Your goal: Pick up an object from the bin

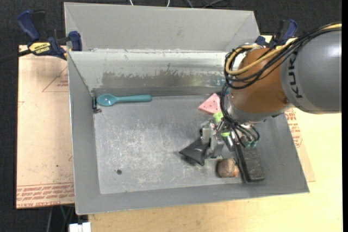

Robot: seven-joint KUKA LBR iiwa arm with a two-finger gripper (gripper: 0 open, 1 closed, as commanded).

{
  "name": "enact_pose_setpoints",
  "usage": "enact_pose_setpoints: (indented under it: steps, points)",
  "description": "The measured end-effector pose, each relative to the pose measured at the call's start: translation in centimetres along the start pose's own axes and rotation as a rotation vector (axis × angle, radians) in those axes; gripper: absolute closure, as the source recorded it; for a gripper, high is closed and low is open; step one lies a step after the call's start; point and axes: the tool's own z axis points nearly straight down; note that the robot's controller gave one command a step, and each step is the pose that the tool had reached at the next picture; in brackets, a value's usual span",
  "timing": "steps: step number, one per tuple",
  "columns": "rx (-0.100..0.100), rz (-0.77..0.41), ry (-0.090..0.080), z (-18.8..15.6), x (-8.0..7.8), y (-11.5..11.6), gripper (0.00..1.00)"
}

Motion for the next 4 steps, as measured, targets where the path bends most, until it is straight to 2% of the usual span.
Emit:
enact_pose_setpoints:
  steps: [1,2,3,4]
  points:
    - [0.001,0.001,-0.003,-2.3,-0.1,0.0,1.00]
    - [-0.001,0.001,0.002,-5.6,0.0,0.1,1.00]
    - [0.000,0.001,-0.004,-7.5,-0.2,0.1,1.00]
    - [0.000,0.002,-0.005,-8.0,-0.2,0.1,1.00]
